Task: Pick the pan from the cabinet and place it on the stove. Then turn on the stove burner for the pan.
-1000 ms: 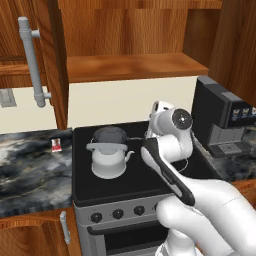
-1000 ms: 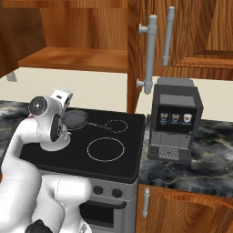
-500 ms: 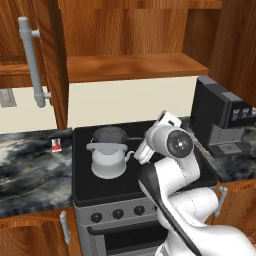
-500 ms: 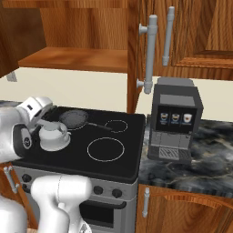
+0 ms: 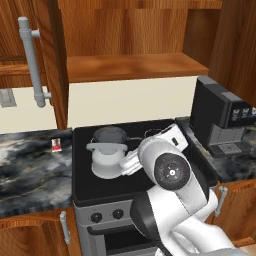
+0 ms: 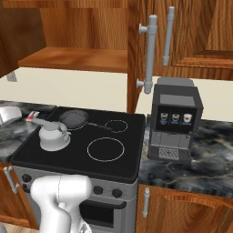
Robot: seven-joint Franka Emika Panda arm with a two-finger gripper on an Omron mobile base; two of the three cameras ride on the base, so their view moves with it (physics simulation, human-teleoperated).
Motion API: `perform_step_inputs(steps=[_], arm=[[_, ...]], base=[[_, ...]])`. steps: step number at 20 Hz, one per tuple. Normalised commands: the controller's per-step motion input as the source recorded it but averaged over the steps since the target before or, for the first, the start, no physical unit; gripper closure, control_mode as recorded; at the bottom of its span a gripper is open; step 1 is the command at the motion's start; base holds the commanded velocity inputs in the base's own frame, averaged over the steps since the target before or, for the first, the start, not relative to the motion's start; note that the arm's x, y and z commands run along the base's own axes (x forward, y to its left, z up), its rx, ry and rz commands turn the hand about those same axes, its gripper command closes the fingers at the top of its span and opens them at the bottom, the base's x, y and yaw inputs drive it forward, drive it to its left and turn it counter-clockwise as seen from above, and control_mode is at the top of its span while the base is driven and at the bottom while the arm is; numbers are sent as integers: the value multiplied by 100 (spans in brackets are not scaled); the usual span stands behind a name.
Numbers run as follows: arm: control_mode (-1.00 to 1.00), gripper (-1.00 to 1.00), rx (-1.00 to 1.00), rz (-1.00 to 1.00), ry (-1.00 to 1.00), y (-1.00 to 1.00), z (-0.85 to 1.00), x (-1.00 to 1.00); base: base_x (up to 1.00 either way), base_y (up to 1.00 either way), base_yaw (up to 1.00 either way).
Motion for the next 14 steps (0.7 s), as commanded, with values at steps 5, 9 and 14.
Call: perform_step_inputs(steps=[5, 9, 14], arm=[[-100, -100, 31, -3, -27, 7, -52, -37], [-100, -100, 26, -3, -37, 0, -40, -5], [-100, -100, 20, 0, -34, -2, -36, 0]], base=[[0, 0, 0], [0, 0, 0], [0, 0, 0]])
